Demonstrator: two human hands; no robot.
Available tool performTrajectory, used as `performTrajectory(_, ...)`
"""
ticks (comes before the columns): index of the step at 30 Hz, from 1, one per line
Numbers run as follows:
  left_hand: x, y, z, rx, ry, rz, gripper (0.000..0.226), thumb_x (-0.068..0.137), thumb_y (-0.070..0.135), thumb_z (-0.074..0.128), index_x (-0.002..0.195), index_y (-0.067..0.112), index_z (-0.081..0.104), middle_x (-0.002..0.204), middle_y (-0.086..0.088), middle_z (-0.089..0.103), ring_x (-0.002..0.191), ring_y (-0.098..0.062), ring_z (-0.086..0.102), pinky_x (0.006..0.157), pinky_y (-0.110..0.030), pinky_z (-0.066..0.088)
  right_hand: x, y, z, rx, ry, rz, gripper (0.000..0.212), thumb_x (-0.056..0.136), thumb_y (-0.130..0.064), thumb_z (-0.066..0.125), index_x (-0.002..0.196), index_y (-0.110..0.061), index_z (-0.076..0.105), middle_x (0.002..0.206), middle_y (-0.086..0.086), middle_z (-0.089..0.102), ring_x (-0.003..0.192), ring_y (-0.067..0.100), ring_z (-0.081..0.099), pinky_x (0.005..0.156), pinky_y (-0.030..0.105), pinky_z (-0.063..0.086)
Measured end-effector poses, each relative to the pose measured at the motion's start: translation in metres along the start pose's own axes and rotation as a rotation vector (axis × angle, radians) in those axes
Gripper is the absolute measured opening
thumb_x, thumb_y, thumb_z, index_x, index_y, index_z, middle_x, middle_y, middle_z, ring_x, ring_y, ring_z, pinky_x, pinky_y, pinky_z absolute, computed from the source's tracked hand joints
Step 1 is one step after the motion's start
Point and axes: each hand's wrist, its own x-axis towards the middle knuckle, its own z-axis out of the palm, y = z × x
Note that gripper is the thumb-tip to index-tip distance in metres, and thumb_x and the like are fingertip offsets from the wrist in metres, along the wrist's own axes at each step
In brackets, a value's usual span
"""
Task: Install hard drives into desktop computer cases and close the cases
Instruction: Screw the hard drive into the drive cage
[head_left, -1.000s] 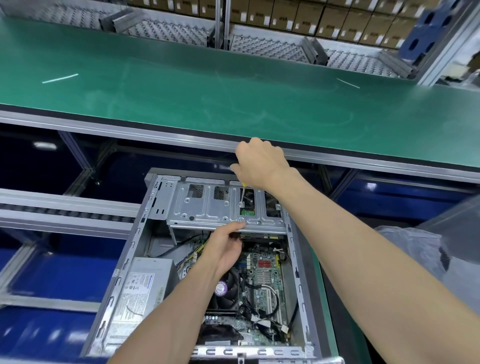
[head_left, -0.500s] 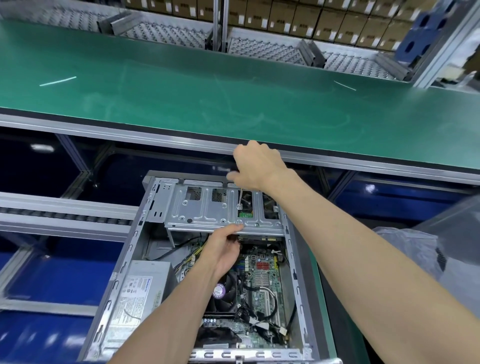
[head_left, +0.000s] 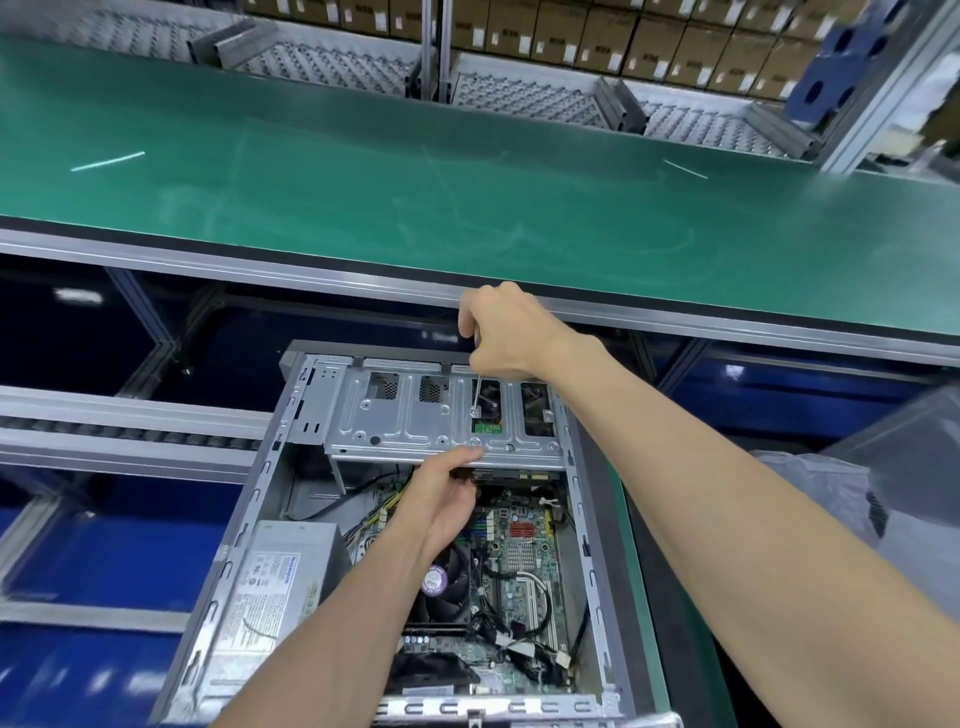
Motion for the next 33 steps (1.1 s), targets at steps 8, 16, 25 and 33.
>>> performTrajectory(8,0.001,-0.001,-0.001,-0.011,0.004,0.004,0.032,0.087,-0.008,0.062,0.118,-0.006,0.057,0.154,-0.024,0.039,0.148,-0.029,0.031,0.126,-0.038,0.016,-0.001,-0.004,0.007,-0.114,0.139,0.067,0.025,0.092,-0.035,0.065,0.086,-0.015,0.05,0.077,0.0,0.039,0.079,0.031,0.046,0.068,0.036,0.036)
performTrajectory(16,0.004,-0.001,-0.003,-0.016,-0.017,-0.008,0.023,0.087,-0.008,0.061,0.11,-0.005,0.061,0.145,-0.025,0.05,0.136,-0.027,0.048,0.121,-0.034,0.026,0.001,-0.002,0.002,-0.014,0.046,0.023,0.02,0.077,-0.005,0.06,0.096,-0.006,0.064,0.099,0.012,0.058,0.093,0.035,0.056,0.079,0.044,0.055)
performTrajectory(25,0.005,-0.001,-0.004,-0.031,0.003,0.007,0.051,0.07,-0.004,0.071,0.119,-0.006,0.057,0.149,-0.022,0.046,0.14,-0.026,0.043,0.123,-0.035,0.021,0.001,-0.005,0.0,-0.041,0.016,0.032,0.009,0.075,-0.015,0.063,0.082,-0.009,0.058,0.084,0.009,0.055,0.069,0.026,0.055,0.057,0.035,0.047)
performTrajectory(33,0.011,-0.003,-0.007,-0.007,0.033,-0.003,0.076,0.068,-0.003,0.073,0.138,-0.012,0.045,0.154,-0.022,0.04,0.148,-0.025,0.03,0.126,-0.037,0.009,-0.001,0.0,0.008,0.007,0.099,0.063,0.026,0.077,-0.008,0.062,0.103,-0.01,0.064,0.108,0.014,0.06,0.103,0.033,0.053,0.076,0.035,0.046)
